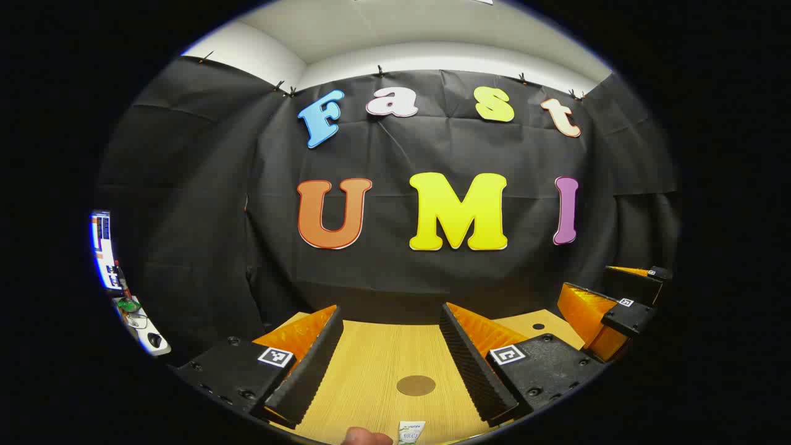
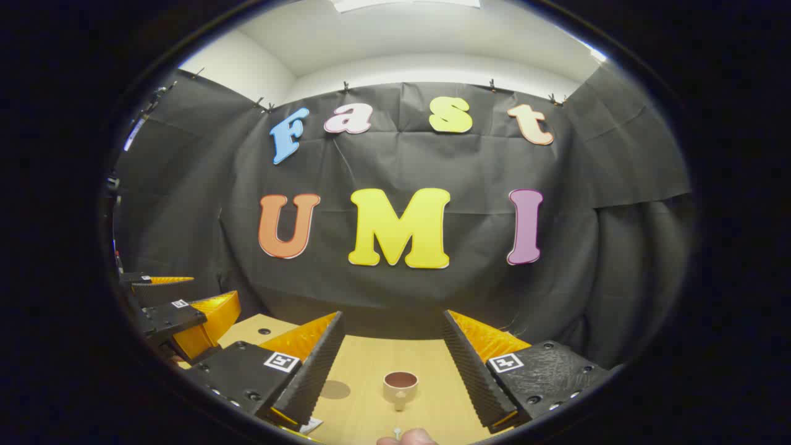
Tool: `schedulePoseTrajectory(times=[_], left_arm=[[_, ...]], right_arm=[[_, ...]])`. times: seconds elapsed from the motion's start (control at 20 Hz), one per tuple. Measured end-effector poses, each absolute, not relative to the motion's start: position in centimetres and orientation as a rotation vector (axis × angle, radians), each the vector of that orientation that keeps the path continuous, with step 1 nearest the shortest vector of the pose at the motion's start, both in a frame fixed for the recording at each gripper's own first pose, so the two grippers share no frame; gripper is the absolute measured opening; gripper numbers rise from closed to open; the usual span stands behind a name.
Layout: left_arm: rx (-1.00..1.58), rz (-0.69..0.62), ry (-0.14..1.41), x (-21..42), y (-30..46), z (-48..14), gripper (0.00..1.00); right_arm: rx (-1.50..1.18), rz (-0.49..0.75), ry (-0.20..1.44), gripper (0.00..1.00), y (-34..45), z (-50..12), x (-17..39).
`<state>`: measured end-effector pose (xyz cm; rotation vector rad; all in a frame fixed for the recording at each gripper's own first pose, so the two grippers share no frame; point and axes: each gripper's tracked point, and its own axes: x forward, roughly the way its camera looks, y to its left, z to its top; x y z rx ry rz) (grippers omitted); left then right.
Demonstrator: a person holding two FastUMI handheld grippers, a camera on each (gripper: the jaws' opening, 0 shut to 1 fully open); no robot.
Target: Put the toothbrush and toothpaste on the desktop into the cup, then pick up the cup and place it on the coaster on the desktop.
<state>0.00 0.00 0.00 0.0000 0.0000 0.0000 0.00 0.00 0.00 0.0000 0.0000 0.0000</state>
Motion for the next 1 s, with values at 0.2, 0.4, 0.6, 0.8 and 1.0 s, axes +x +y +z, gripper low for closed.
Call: schedulePoseTrajectory(times=[0.2, 0.4, 0.6, 0.8, 1.0], left_arm=[[0.002, 0.008, 0.001, 0.1, 0.1, -0.1, 0.99], [0.008, 0.006, 0.004, 0.2, -0.1, -0.3, 0.99], [0.007, -0.007, 0.003, 0.6, -0.5, -0.3, 0.99], [0.005, -0.024, 0.013, 0.6, -1.2, -0.8, 0.99], [0.007, -0.032, 0.021, 0.7, -1.7, -1.0, 0.99]], right_arm=[[0.012, -0.008, 0.009, 0.98, -0.5, -0.2, 0.2], [0.017, -0.004, 0.017, 0.95, -0.6, -0.8, 0.6], [0.018, -0.016, 0.033, 0.95, -1.1, -1.4, 0.6], [0.019, -0.020, 0.030, 0.92, -1.4, -1.3, 0.5], [0.015, -0.015, 0.034, 0.98, -1.6, -1.5, 0.5]])
